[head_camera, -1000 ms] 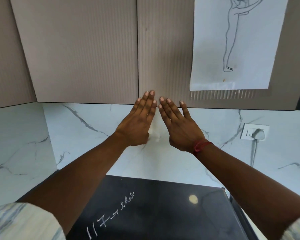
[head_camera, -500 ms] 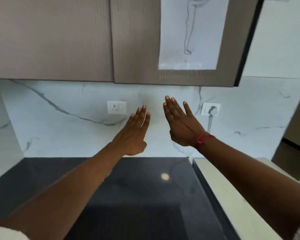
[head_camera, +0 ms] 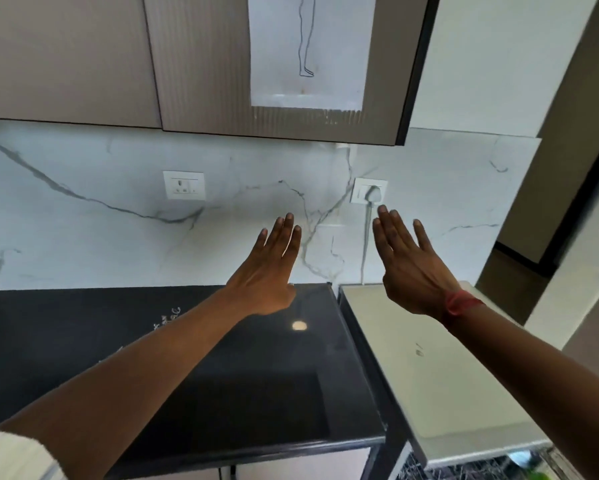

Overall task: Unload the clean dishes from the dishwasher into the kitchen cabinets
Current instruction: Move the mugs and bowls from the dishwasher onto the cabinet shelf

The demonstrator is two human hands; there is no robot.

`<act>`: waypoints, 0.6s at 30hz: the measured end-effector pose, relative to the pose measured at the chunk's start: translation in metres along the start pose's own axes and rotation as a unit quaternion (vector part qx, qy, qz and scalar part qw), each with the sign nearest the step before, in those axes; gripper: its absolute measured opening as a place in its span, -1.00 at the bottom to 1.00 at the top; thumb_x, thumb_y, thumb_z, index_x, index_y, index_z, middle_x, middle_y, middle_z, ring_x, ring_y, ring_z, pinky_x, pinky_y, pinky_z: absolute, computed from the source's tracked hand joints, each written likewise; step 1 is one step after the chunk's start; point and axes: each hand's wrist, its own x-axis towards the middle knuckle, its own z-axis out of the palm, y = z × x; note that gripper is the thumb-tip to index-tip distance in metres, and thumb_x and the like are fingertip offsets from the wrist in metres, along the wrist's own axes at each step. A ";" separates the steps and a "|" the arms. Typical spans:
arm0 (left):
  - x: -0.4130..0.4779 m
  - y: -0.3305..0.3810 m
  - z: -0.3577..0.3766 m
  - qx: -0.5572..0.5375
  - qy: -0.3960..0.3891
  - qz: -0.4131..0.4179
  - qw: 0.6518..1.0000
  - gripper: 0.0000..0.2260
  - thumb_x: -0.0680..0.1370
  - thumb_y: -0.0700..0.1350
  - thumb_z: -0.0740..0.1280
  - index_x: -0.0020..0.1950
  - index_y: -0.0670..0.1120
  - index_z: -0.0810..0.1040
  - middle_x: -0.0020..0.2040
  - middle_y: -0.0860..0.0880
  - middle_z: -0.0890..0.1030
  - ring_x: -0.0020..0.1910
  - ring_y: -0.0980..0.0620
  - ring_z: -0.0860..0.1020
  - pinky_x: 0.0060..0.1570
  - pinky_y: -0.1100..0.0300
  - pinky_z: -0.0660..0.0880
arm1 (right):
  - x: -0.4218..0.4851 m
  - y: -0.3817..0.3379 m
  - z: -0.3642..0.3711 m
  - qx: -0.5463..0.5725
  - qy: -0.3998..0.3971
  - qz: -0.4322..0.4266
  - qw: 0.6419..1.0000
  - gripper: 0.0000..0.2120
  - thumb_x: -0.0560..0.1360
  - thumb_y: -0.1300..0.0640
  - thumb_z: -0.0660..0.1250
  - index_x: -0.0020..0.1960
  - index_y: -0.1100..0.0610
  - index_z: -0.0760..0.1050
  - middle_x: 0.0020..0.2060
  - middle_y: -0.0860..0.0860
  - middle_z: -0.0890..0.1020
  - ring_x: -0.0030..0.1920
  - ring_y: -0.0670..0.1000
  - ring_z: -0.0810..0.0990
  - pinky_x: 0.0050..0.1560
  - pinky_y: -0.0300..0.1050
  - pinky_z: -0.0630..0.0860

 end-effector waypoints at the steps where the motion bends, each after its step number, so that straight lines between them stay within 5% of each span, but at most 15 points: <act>1: 0.000 -0.002 -0.003 -0.015 -0.006 -0.001 1.000 -0.08 0.52 -0.04 0.29 0.51 -0.10 -0.44 0.50 -0.08 -0.50 0.47 -0.03 -0.48 0.52 -0.01 -0.29 | 0.000 0.002 -0.002 0.004 0.005 0.002 1.000 -0.20 0.46 0.23 0.11 0.54 0.26 -0.31 0.52 0.20 -0.30 0.53 0.19 -0.31 0.53 0.22 -0.18; 7: -0.011 -0.009 -0.039 -0.224 0.063 -0.119 0.965 -0.09 0.55 -0.04 0.33 0.54 -0.01 -0.38 0.51 0.09 -0.44 0.49 0.11 -0.38 0.50 0.10 -0.22 | 0.028 -0.021 -0.026 0.043 0.088 -0.070 0.993 -0.20 0.45 0.20 0.13 0.56 0.29 -0.21 0.54 0.23 -0.20 0.55 0.23 -0.20 0.52 0.27 -0.06; 12: -0.041 -0.059 -0.079 -0.406 0.187 -0.264 0.855 -0.15 0.53 -0.12 0.37 0.59 0.05 -0.18 0.61 0.06 -0.11 0.58 -0.01 0.03 0.53 0.00 0.07 | 0.089 -0.087 -0.058 0.092 0.171 -0.131 0.972 -0.23 0.45 0.25 0.10 0.57 0.29 -0.19 0.55 0.22 -0.20 0.56 0.22 -0.20 0.52 0.26 -0.07; 18: -0.076 -0.142 -0.123 -0.572 0.300 -0.305 0.700 -0.36 0.55 -0.23 0.23 0.59 -0.07 0.07 0.60 0.02 -0.01 0.57 0.03 0.00 0.48 0.11 -0.02 | 0.170 -0.197 -0.097 0.147 0.206 -0.188 0.949 -0.24 0.48 0.22 0.10 0.57 0.28 -0.22 0.55 0.21 -0.21 0.56 0.19 -0.23 0.53 0.24 -0.12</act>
